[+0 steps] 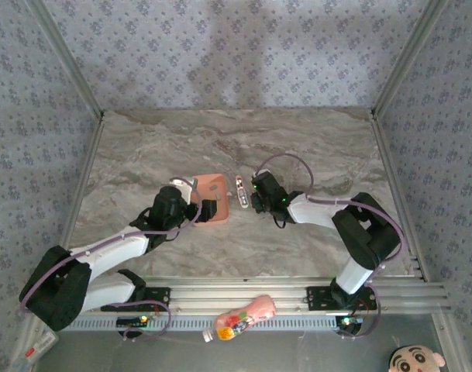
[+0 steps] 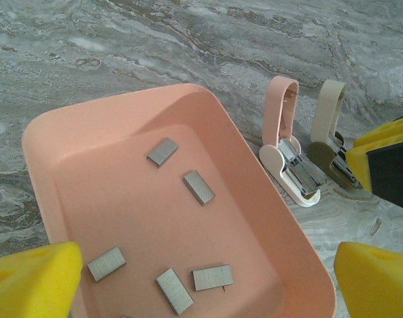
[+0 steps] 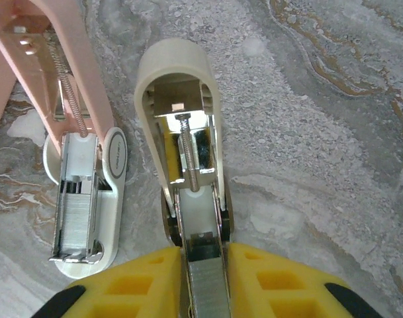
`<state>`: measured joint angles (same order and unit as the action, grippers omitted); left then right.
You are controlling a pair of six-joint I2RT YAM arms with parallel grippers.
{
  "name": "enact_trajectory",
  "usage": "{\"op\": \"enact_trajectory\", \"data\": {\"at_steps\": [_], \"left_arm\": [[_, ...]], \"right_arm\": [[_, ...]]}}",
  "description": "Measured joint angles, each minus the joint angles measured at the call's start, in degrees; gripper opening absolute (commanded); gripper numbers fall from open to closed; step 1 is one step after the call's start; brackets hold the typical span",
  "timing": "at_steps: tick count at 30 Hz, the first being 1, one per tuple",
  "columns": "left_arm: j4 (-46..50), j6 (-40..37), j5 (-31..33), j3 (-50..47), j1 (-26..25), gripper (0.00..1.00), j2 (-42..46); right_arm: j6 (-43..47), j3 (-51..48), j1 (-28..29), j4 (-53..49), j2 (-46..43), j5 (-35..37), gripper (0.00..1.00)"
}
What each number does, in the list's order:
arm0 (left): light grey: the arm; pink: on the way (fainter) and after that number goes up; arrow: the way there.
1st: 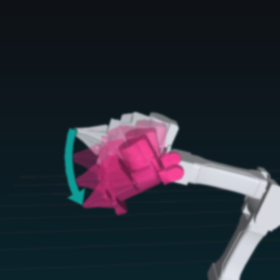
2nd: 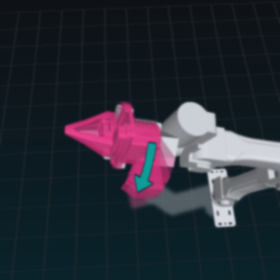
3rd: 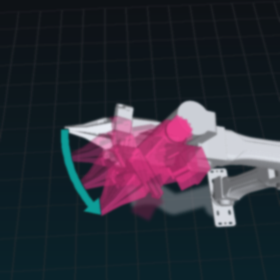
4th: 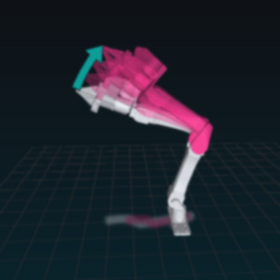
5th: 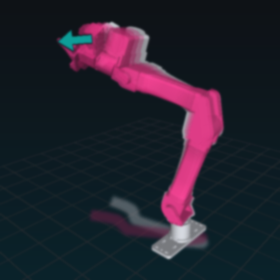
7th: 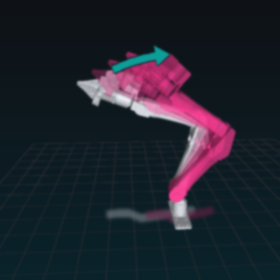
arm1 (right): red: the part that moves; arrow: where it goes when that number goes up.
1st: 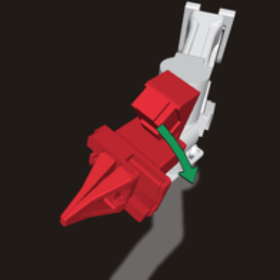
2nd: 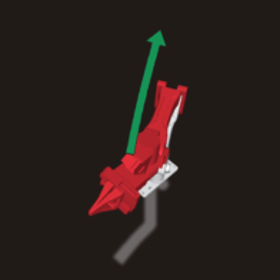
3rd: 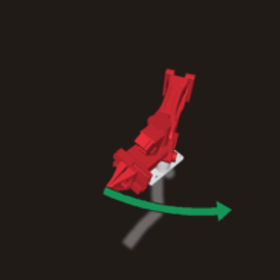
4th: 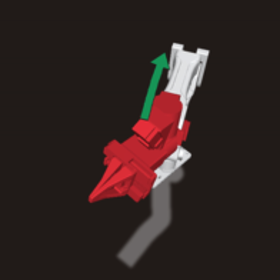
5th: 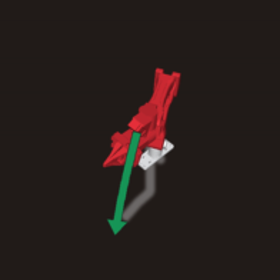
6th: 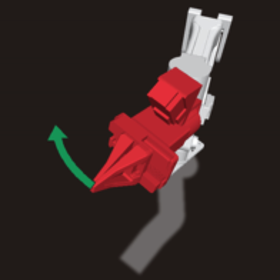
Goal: Load the staples into the stapler
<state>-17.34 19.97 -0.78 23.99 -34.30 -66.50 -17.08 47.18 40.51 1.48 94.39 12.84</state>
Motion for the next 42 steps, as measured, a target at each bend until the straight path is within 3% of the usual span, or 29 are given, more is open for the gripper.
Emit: {"op": "enact_trajectory", "data": {"at_steps": [11, 21, 29, 42], "left_arm": [[0.0, 0.0, 0.0, 0.0, 0.0, 0.97, -0.1], [-0.7, 0.0, -0.9, 0.6, -0.7, 0.97, -0.8], [-4.1, 0.1, -2.0, 0.6, -0.8, 0.97, -2.6], [-7.3, 0.1, 1.9, -2.3, -1.0, 0.97, -1.4]], "right_arm": [[0.0, 1.0, -0.2, -3.3, -7.7, -1.0, 0.31], [-3.1, 1.0, -8.0, -4.7, -8.0, -12.8, 0.31], [-5.6, 1.0, -13.6, -6.2, -2.5, -22.5, 0.3], [-7.4, 2.7, -17.3, -9.7, 0.0, -29.9, 0.27]]}}
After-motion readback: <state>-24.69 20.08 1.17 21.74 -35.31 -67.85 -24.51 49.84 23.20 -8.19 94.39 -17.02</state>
